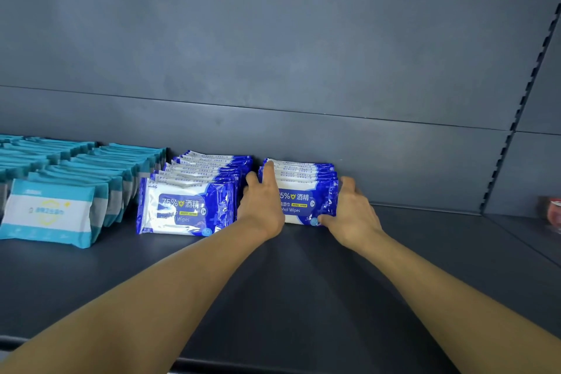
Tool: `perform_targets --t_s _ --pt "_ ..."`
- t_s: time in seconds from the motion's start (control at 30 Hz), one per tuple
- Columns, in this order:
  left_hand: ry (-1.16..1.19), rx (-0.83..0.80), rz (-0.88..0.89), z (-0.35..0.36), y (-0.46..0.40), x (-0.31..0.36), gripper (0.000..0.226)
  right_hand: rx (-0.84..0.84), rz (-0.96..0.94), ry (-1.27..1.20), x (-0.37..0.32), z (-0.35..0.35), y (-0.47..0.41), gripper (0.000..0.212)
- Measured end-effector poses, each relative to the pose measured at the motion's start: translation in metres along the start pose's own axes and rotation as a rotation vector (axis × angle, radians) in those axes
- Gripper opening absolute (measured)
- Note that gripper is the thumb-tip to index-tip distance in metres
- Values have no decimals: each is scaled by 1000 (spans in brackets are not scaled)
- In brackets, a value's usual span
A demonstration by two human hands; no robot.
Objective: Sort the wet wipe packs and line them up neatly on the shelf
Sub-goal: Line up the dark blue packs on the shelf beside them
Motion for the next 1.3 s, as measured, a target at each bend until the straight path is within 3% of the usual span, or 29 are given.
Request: perform_targets --t_s 0.23,0.47,0.6,0.8,0.9,1.13,1.3 --pt "-103 58 109 -17 16 11 93 63 -42 111 -7 -14 11 72" --pt "-198 250 251 -58 33 -6 71 204 -245 209 -42 -11 29 51" --pt "-227 318 96 -88 32 -50 56 155 -312 97 -74 4 38 38" --pt "-177 133 -198 -100 34 -113 75 28 -306 -17 -111 35 37 51" --pt "-103 72 -227 -97 35 -123 76 22 -296 -24 -119 47 36 49" --pt "-212 120 -217 -94 33 -124 87 37 -184 -159 -122 56 33 39" --pt "-162 96 -210 -92 29 -126 79 26 -143 -251 -123 64 27 33"
Point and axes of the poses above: each hand's wrist, its own y-axis away from the middle knuckle, its own z-axis out of the palm, x = y × z, the point moved 1 cm from there along -y, towards the middle knuckle, and after that the axes turned 5 degrees about -z, right-handed, at the moved point
